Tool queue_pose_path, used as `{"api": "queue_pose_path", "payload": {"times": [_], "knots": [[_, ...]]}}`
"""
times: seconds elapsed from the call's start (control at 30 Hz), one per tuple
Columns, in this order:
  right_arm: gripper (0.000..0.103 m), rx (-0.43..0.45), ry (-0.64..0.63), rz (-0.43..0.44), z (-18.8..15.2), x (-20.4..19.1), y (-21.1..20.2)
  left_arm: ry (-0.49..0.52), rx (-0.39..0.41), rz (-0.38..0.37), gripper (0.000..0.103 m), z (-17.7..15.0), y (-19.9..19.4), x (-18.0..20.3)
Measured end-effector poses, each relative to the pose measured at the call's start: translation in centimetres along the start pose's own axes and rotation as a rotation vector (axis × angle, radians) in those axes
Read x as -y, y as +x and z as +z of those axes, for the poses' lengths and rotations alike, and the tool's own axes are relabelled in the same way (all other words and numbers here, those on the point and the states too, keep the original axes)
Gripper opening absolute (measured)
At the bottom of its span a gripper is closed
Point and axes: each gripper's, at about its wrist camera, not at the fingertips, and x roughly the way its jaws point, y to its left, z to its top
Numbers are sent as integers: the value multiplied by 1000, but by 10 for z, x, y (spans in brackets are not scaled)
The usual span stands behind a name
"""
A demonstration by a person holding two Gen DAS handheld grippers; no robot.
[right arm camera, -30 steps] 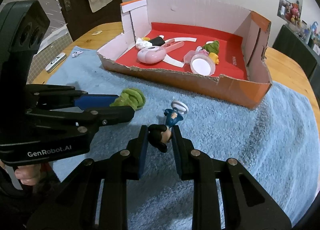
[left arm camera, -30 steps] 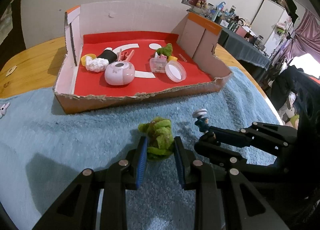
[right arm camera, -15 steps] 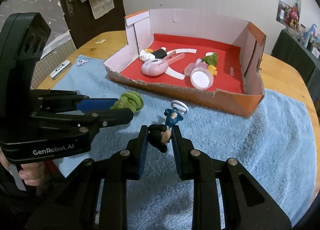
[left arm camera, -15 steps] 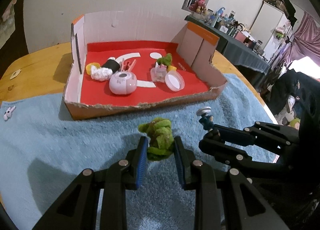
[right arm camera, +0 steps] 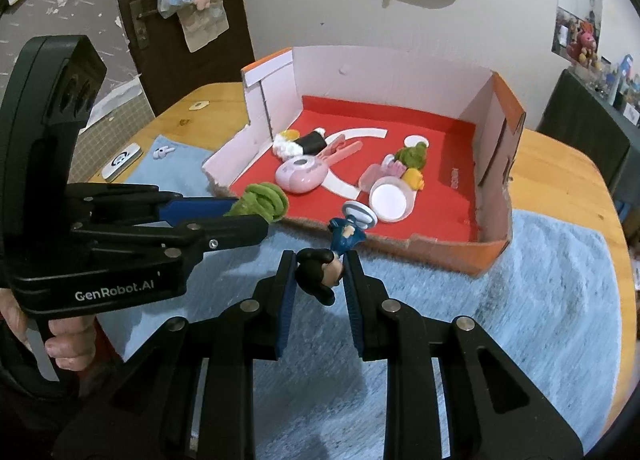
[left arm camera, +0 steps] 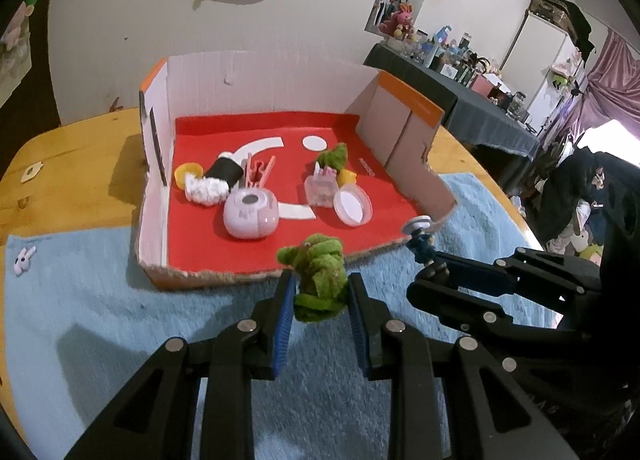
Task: Organize objects
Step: 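Carry the green plush and figurine with both tools into the orange box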
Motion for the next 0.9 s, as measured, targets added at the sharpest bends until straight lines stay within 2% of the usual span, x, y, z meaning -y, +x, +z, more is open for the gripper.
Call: {"api": "queue_pose_path", "payload": {"times": [0.5,0.9], "knots": [[22,-12,17,-16,32,27,16,14,-22,0,28,38,27,-2],[22,-79,40,-50,41,53,43,11,-60,0,28,54,56,-6]]}}
